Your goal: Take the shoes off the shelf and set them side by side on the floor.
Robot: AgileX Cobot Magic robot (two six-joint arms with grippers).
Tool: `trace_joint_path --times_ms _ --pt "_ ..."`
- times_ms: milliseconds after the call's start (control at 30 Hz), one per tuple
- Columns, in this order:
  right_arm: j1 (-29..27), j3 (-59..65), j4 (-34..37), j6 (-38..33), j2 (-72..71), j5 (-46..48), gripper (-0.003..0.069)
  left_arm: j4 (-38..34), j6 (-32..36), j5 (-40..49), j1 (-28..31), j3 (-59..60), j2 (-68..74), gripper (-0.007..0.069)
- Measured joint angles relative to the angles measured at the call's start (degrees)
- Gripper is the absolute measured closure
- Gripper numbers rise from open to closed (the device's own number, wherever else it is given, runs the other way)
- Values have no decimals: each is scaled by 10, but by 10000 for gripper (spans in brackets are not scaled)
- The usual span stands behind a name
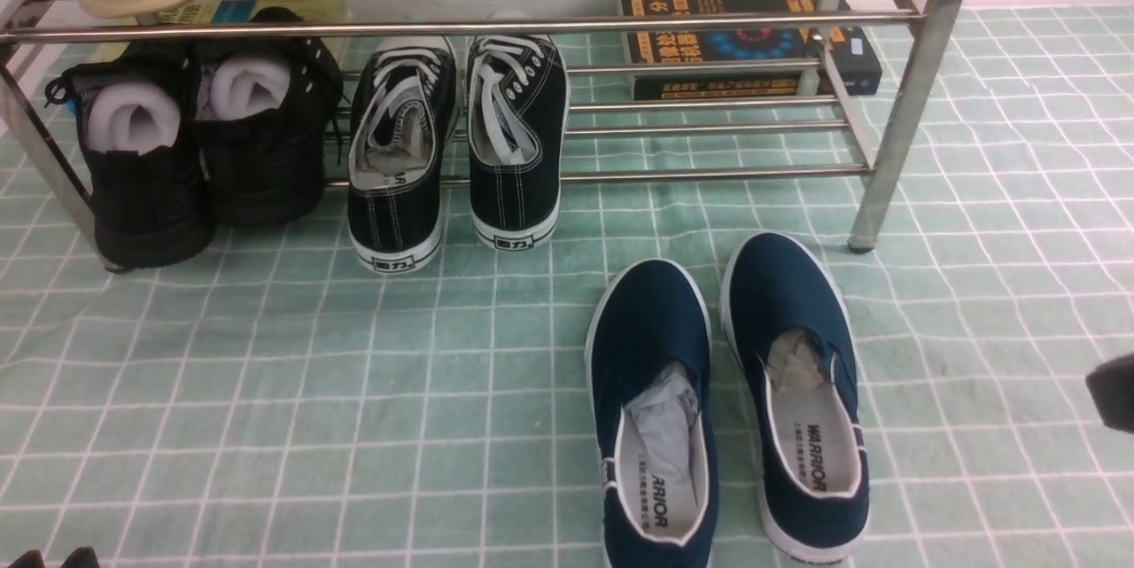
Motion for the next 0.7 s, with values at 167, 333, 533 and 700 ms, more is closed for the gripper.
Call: trace_joint_path --times_ms 167,333,533,700 --pt "0 182 -1 0 -103 -209 673 0 0 0 0 0 0 383" --pt "0 262 -1 0 -134 -320 671 0 0 0 0 0 0 383" --pt "0 272 -1 0 -135 -328 669 0 0 0 0 0 0 383" --pt "0 272 -1 0 -138 -327 666 0 0 0 0 0 0 383"
